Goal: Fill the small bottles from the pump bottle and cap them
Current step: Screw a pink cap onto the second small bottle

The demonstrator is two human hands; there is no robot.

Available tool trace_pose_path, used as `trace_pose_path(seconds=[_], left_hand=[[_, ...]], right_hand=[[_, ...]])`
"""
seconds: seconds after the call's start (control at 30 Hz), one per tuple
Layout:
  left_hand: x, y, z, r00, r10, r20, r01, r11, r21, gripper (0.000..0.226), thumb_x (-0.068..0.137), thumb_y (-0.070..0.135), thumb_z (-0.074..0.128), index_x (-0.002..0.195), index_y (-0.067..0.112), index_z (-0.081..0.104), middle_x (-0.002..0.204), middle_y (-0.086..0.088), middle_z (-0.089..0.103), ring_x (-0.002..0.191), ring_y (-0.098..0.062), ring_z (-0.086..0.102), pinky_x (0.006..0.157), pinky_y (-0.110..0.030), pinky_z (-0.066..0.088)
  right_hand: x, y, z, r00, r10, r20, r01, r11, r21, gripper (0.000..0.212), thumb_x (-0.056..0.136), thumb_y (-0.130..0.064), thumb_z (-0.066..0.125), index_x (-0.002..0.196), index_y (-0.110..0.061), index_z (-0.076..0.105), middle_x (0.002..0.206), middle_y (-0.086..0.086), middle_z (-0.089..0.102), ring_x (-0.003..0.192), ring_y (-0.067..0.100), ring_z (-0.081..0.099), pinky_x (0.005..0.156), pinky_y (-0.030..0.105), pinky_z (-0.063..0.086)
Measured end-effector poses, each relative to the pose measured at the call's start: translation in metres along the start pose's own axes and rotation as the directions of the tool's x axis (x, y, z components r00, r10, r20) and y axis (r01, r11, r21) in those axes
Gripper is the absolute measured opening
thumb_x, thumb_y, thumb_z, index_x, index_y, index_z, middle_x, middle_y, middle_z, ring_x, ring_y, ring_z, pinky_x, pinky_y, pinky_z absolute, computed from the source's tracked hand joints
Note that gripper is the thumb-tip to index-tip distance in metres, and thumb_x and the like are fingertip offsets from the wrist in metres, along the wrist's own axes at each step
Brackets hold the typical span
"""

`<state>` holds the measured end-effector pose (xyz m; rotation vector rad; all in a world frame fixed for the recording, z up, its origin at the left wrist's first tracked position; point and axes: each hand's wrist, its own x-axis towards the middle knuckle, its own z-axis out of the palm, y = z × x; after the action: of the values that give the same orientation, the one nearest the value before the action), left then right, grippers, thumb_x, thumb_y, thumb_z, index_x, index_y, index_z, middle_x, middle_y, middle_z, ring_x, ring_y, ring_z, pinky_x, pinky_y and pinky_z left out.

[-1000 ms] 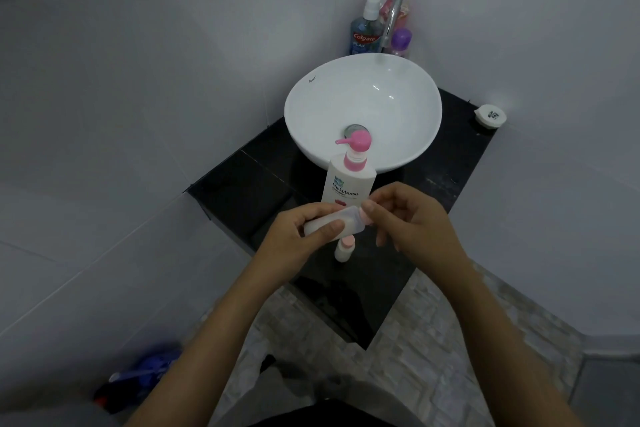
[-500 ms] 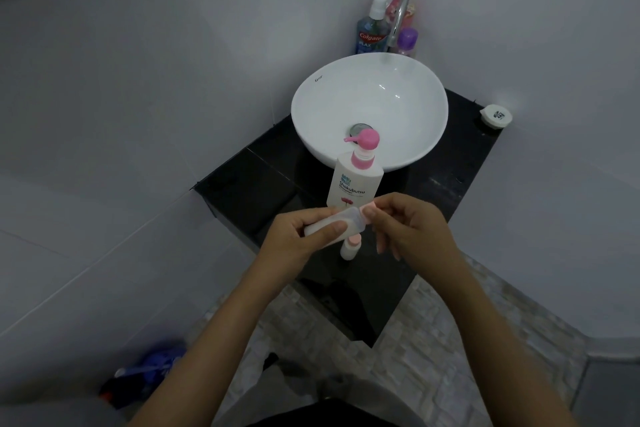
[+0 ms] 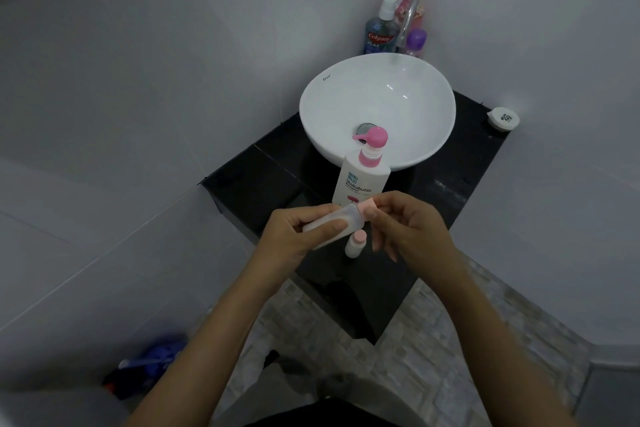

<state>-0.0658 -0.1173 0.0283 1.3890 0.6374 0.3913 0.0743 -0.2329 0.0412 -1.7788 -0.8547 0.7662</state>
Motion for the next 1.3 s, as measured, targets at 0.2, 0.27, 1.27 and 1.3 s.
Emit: trace_pose_path(seconds=[0.2, 0.27, 1.27, 1.3], left_hand=[[0.0, -0.003, 0.002, 0.999, -0.044, -0.009, 0.044, 0.999, -0.016, 0.019, 0.082, 0.021, 0.064, 0.099, 0.024, 0.071, 0.098, 0.011, 0.07, 0.082, 0.01, 0.064, 0.063, -0.005, 0.048], [0.0, -0.003, 0.002, 0.998, -0.067, -0.012, 0.067, 0.997, -0.041, 0.02, 0.082, 0.024, 0.063, 0.1, 0.024, 0.071, 0.097, 0.011, 0.07, 0.08, 0.01, 0.064, 0.063, -0.005, 0.048], [0.019, -0.006, 0.017, 1.0, -0.028, 0.007, 0.028, 1.0, -0.002, 0.023, 0.084, 0.008, 0.062, 0.105, 0.015, 0.068, 0.081, 0.021, 0.074, 0.081, 0.009, 0.066, 0.063, -0.005, 0.048], [0.02, -0.006, 0.017, 0.999, -0.032, 0.005, 0.032, 0.999, -0.01, 0.023, 0.084, 0.008, 0.063, 0.106, 0.014, 0.068, 0.081, 0.021, 0.074, 0.081, 0.008, 0.067, 0.064, -0.005, 0.049]], right_hand=[[-0.002, -0.001, -0.001, 1.0, -0.005, -0.021, 0.006, 1.0, 0.02, 0.016, 0.091, -0.02, 0.058, 0.101, -0.011, 0.067, 0.063, 0.006, 0.066, 0.044, 0.012, 0.051, 0.042, 0.016, 0.042], [-0.002, -0.001, -0.003, 1.0, -0.016, -0.011, 0.016, 0.999, 0.05, 0.02, 0.091, -0.017, 0.058, 0.108, -0.01, 0.066, 0.067, 0.006, 0.066, 0.046, 0.01, 0.053, 0.043, 0.016, 0.044], [0.014, 0.004, -0.016, 0.995, 0.052, -0.091, -0.053, 0.999, -0.005, 0.017, 0.091, -0.021, 0.059, 0.101, -0.011, 0.068, 0.069, 0.01, 0.066, 0.043, 0.004, 0.052, 0.04, 0.011, 0.039], [0.014, 0.004, -0.016, 0.995, 0.05, -0.089, -0.05, 0.999, -0.002, 0.017, 0.091, -0.022, 0.06, 0.101, -0.011, 0.068, 0.069, 0.012, 0.066, 0.043, 0.005, 0.052, 0.04, 0.011, 0.039]])
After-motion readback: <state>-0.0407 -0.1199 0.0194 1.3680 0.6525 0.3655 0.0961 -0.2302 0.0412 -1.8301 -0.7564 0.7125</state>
